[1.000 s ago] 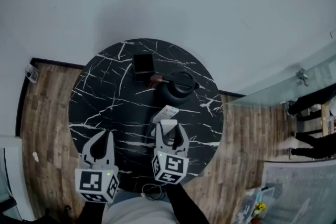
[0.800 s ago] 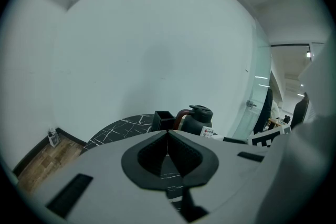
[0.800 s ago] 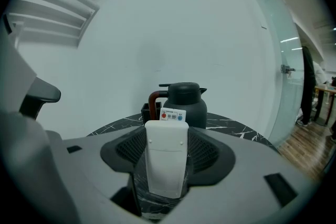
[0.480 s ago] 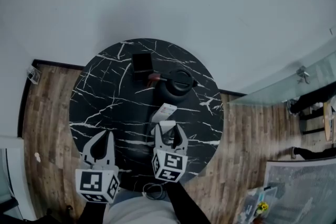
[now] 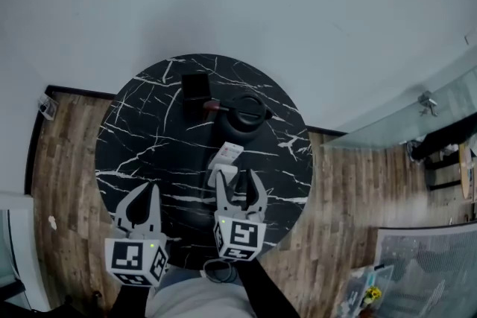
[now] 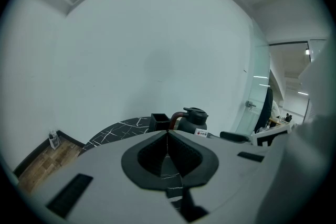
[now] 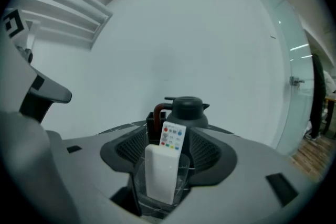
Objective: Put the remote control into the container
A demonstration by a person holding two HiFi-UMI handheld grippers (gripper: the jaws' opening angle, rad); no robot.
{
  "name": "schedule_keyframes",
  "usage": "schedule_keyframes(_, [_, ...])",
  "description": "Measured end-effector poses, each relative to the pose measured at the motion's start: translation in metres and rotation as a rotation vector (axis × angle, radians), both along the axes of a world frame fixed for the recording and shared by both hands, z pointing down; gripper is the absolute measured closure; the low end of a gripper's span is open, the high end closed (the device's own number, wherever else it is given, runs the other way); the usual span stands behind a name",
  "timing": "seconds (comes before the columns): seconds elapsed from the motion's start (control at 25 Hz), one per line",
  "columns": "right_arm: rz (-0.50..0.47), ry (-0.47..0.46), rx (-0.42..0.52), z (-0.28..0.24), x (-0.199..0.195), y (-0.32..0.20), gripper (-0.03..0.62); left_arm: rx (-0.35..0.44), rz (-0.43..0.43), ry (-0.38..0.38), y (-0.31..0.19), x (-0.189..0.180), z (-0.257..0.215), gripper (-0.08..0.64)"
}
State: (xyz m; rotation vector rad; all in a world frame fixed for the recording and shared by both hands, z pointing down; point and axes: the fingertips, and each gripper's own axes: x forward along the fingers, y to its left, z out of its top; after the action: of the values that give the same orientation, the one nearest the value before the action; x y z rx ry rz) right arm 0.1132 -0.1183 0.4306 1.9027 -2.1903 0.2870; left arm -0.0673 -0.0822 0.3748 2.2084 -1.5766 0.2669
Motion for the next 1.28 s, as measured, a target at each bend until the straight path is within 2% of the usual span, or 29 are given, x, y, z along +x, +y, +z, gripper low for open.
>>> schedule_keyframes(0.2, [0.010,-0.055,0.154,-0.069,0.023,0.006,0.349,0.033,0.009,0.001,0.004,0.013,-0.014,0.551])
schedule_keyframes(0.24, [0.020,-0.066,0.175,-0.080,0.028,0.009,0.396,0.041,0.013,0.000,0.005,0.017,-0.018,0.551])
schedule_keyframes(0.32, [0.043,-0.063,0.208,-0.100,0.038,0.016,0.540,0.056,0.022,-0.005,0.008,0.024,-0.024,0.550])
schedule_keyframes(0.44, [0.041,-0.003,0.248,-0.121,0.046,0.026,0.583,0.082,0.039,-0.011,0.011,0.036,-0.035,0.551])
schedule_keyframes(0.64, [0.045,0.066,0.264,-0.135,0.059,0.040,0.588,0.111,0.059,-0.015,0.019,0.054,-0.047,0.551])
schedule_keyframes(1.28, [0.034,0.045,0.250,-0.138,0.072,0.048,0.589,0.137,0.082,-0.018,0.032,0.078,-0.061,0.551])
